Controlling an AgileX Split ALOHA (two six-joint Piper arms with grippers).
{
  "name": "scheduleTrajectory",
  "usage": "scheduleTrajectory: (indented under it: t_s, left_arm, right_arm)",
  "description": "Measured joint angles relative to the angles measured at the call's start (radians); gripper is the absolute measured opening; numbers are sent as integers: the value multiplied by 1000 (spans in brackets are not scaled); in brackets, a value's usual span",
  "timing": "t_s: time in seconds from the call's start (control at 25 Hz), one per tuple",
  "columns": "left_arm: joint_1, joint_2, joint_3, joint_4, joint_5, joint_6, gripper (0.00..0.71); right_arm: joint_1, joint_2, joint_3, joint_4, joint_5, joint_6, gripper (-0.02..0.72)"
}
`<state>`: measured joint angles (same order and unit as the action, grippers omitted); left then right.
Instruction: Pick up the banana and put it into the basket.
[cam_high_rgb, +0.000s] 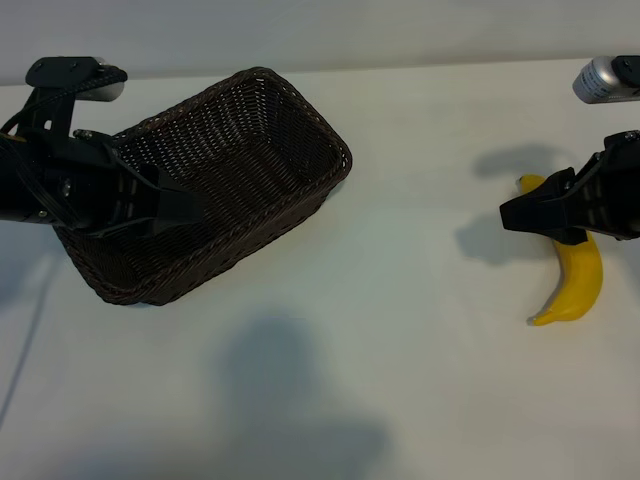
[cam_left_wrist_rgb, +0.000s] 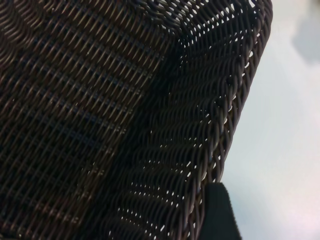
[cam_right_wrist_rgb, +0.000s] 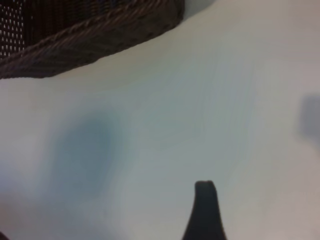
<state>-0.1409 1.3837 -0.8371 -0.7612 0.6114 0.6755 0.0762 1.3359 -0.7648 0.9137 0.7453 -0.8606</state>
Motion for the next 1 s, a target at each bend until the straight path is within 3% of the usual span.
scheduleTrajectory:
  t_s: [0.24, 0.64, 1.0]
  left_arm:
    - [0, 0, 0, 65, 0, -116, 514]
    - [24, 0, -42, 400, 50, -667, 514]
    - [42, 0, -109, 599, 127, -1021, 514]
  right_arm:
    - [0, 0, 0, 0, 0, 0, 569]
    - [0, 0, 0, 0, -1, 0, 569]
    - [0, 0, 0, 0, -1, 8, 569]
